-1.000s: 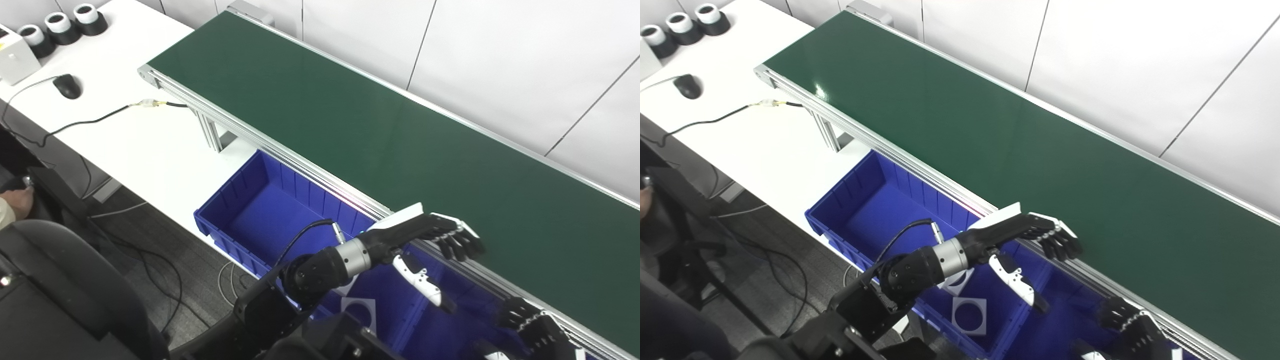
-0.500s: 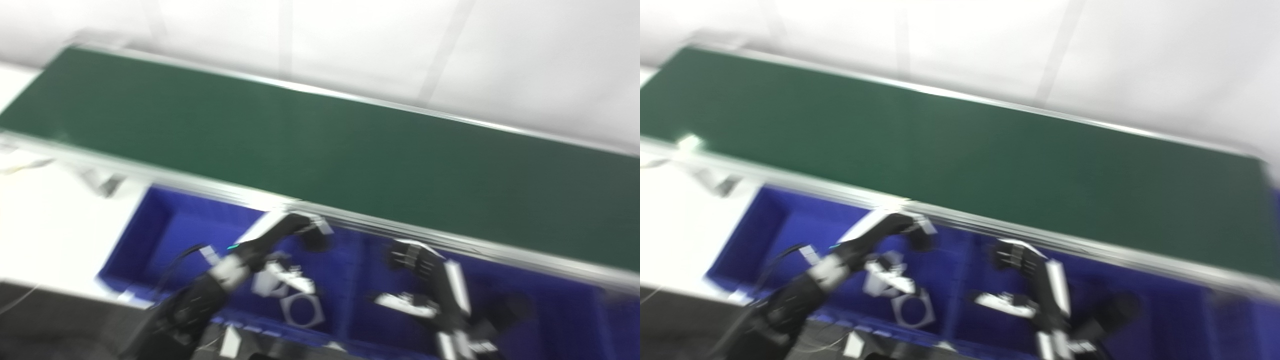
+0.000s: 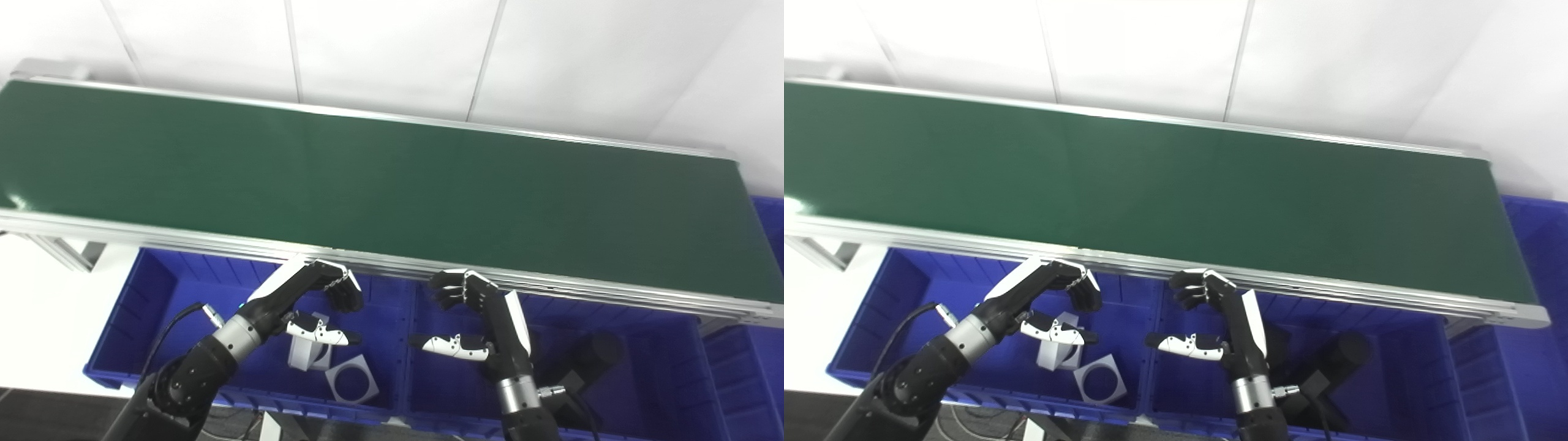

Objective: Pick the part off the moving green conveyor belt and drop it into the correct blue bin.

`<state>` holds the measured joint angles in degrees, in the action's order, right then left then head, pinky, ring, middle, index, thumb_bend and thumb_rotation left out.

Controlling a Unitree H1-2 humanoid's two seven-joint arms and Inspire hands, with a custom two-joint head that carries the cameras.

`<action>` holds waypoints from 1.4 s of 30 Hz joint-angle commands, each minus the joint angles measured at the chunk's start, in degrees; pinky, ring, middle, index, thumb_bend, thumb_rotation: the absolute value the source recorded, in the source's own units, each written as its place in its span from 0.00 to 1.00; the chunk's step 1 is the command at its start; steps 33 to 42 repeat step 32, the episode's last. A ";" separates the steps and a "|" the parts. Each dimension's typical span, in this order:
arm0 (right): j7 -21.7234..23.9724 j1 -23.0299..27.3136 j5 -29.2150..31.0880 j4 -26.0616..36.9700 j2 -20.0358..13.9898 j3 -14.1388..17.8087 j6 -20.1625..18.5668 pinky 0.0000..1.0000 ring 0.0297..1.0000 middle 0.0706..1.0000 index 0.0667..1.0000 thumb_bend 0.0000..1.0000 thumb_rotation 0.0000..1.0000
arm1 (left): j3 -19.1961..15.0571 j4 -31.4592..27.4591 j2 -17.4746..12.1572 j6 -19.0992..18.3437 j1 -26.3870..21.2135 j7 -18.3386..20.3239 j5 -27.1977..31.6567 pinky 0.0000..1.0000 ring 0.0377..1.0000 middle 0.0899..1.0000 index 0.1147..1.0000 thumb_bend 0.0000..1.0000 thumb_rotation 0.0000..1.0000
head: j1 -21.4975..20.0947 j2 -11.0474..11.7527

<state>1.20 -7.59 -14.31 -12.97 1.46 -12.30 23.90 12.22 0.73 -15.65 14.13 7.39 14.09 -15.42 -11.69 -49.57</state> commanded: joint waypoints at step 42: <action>2.25 -1.97 5.10 1.65 -5.21 -0.25 2.33 0.54 0.61 0.66 0.61 0.84 0.06 | 3.11 5.42 7.02 5.16 1.39 -6.36 -2.55 0.56 0.59 0.60 0.55 0.85 0.01 | 5.65 1.80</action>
